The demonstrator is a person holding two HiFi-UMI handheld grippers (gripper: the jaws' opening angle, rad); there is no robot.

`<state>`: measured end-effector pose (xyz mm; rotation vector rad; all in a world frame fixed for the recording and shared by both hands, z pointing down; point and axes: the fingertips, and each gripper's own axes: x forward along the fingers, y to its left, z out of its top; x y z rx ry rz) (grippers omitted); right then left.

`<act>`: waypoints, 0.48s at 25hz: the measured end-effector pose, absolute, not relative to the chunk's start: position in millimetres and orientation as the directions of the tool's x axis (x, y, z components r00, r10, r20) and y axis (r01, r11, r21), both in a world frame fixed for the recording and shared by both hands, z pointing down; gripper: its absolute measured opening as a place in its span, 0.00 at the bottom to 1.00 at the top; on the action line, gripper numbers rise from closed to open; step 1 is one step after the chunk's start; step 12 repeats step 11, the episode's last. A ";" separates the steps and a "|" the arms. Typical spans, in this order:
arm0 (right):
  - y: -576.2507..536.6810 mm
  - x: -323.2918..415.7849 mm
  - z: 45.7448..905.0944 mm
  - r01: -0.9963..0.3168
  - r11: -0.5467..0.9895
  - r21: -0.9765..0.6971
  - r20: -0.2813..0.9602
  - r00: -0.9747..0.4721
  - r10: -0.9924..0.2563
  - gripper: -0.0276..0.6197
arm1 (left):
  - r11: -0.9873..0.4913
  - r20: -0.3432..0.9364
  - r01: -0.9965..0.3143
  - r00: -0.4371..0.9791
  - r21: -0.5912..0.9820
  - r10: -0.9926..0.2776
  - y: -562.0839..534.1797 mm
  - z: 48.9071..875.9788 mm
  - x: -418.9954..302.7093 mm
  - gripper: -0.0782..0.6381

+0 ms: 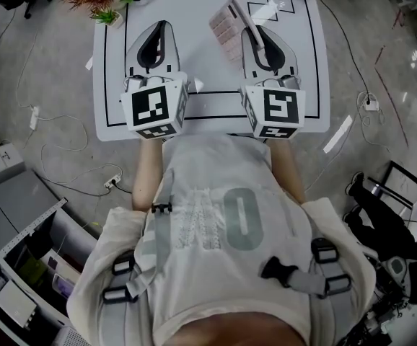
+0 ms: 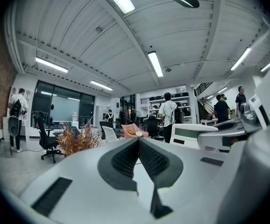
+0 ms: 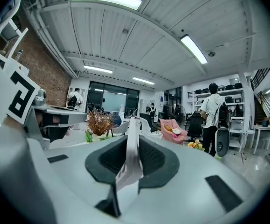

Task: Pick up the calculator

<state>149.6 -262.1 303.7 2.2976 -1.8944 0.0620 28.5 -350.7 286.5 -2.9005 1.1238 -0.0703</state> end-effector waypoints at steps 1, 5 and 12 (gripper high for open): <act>-262.2 149.7 304.9 -0.978 -0.181 0.099 0.138 0.194 -0.971 0.16 | -0.738 0.032 -0.674 0.737 -0.043 -0.675 -350.8 287.1 28.1 0.14; -262.0 149.9 306.6 -0.978 -0.181 0.103 0.143 0.195 -0.970 0.16 | -0.738 0.024 -0.673 0.738 -0.050 -0.675 -350.7 287.5 26.8 0.14; -256.9 144.5 309.0 -0.977 -0.180 0.111 0.144 0.195 -0.970 0.16 | -0.736 0.027 -0.675 0.736 -0.050 -0.677 -346.7 292.4 19.8 0.14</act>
